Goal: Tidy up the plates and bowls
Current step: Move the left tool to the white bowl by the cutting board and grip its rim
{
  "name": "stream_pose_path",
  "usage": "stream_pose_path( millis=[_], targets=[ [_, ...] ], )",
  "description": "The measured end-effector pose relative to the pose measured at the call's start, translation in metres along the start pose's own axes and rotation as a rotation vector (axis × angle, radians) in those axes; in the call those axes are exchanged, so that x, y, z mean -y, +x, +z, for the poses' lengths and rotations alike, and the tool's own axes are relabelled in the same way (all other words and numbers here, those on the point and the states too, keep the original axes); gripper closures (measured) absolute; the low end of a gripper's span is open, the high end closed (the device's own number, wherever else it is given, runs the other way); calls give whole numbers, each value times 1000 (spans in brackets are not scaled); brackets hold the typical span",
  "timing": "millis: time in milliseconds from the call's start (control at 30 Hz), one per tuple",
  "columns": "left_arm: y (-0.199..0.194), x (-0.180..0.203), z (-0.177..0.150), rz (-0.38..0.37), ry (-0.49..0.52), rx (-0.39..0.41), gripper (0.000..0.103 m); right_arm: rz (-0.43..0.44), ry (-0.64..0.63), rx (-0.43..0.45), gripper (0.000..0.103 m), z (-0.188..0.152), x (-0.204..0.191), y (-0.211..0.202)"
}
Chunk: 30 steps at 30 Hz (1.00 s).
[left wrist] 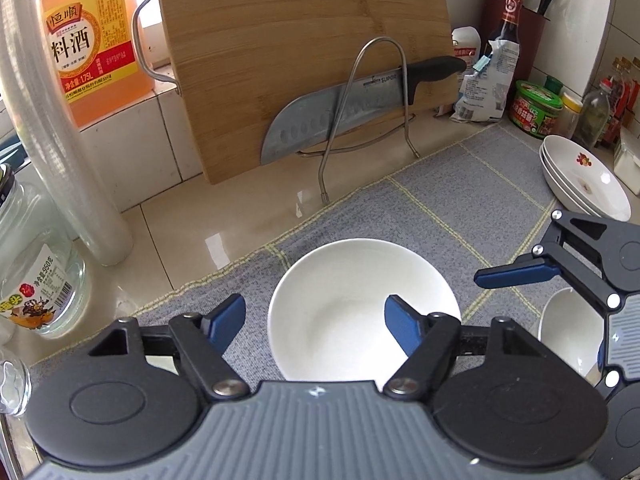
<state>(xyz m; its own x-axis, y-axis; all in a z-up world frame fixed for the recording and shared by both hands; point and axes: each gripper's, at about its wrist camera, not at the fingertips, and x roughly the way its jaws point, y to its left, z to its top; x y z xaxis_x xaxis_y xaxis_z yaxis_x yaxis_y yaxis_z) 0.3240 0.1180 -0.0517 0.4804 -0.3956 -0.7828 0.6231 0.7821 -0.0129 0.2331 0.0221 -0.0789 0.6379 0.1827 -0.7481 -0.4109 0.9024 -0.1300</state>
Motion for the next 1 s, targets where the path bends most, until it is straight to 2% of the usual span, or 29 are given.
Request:
stream_pose_path(
  millis=[133, 233, 300, 700, 1000],
  targets=[
    [5, -3, 2, -15, -4, -9, 29, 7, -3, -12, 10, 4, 0, 8],
    [8, -4, 3, -36, -6, -24, 38, 8, -3, -13, 13, 8, 0, 13],
    [10, -4, 3, -47, -8, -32, 41, 14, 5, -11, 17, 9, 1, 14],
    [11, -6, 3, -62, -3, -34, 47, 37, 20, 11, 23, 11, 5, 15],
    [11, -6, 2, -64, 1, -34, 47, 36, 23, 11, 24, 12, 4, 14]
  ],
)
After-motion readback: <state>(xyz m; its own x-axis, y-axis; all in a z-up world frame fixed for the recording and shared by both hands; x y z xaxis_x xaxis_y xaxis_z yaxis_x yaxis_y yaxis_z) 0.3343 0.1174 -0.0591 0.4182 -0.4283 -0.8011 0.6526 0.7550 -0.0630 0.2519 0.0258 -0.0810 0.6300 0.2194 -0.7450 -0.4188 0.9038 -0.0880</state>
